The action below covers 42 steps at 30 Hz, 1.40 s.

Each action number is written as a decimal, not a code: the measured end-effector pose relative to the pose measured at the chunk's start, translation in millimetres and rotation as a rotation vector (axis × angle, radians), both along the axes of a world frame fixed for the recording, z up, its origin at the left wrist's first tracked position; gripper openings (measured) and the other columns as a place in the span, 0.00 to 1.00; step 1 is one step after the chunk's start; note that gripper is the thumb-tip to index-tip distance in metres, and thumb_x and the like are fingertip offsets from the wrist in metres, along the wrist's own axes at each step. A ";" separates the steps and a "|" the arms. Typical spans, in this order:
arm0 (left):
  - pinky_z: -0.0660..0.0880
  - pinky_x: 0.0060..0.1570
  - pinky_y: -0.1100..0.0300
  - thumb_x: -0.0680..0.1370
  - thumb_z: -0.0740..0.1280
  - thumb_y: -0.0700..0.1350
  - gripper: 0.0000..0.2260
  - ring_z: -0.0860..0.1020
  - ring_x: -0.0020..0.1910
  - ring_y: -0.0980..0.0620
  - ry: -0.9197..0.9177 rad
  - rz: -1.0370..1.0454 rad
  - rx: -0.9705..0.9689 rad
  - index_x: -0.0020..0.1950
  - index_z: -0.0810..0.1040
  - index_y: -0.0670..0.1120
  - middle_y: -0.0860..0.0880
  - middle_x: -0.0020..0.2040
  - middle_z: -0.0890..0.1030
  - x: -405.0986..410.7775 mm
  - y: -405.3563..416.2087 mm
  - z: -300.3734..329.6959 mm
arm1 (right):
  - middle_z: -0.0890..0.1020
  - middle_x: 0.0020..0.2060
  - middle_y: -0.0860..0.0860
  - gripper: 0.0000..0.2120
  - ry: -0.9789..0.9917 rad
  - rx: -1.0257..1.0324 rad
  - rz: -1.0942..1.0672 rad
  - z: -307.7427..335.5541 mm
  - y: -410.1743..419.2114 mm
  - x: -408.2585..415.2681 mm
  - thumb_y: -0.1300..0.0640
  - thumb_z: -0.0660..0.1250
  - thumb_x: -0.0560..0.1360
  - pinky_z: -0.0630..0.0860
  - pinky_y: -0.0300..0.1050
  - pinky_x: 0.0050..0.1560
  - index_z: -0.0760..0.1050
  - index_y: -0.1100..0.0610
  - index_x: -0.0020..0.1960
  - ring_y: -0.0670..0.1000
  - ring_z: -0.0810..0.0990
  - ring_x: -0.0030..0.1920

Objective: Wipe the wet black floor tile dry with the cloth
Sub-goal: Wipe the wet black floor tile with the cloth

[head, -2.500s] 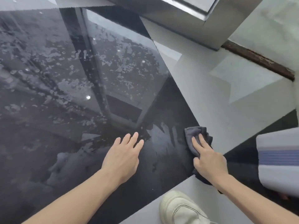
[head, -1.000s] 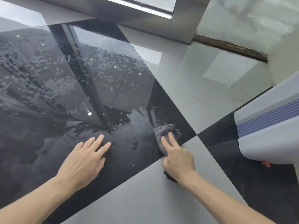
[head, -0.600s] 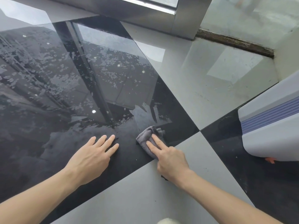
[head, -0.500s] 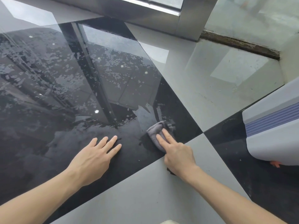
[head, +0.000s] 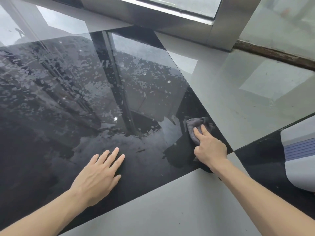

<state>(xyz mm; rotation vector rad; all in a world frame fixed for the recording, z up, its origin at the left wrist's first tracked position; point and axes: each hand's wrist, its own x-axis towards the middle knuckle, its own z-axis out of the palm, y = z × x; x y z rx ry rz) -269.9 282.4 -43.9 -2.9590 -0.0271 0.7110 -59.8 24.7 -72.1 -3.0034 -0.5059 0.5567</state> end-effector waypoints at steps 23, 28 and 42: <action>0.58 0.68 0.50 0.63 0.22 0.66 0.42 0.46 0.75 0.48 0.029 0.171 -0.079 0.76 0.39 0.54 0.47 0.78 0.41 -3.9 6.4 -20.6 | 0.56 0.72 0.30 0.32 0.018 0.167 0.296 -4.6 33.4 -26.6 0.56 0.58 0.69 0.74 0.43 0.45 0.60 0.33 0.69 0.52 0.80 0.54; 0.58 0.68 0.54 0.67 0.25 0.68 0.40 0.50 0.75 0.50 -0.023 0.247 -0.112 0.76 0.42 0.55 0.48 0.78 0.45 -15.8 21.4 -15.0 | 0.58 0.73 0.34 0.32 -0.071 0.120 0.209 -9.5 31.9 2.6 0.57 0.59 0.70 0.71 0.43 0.40 0.61 0.36 0.70 0.56 0.81 0.51; 0.57 0.69 0.56 0.80 0.50 0.57 0.25 0.52 0.74 0.55 -0.185 0.644 -0.279 0.76 0.53 0.54 0.54 0.77 0.53 -48.2 31.6 -13.0 | 0.54 0.75 0.40 0.34 -0.015 0.143 0.217 -4.7 85.3 -12.8 0.56 0.60 0.68 0.71 0.47 0.46 0.58 0.41 0.73 0.61 0.78 0.55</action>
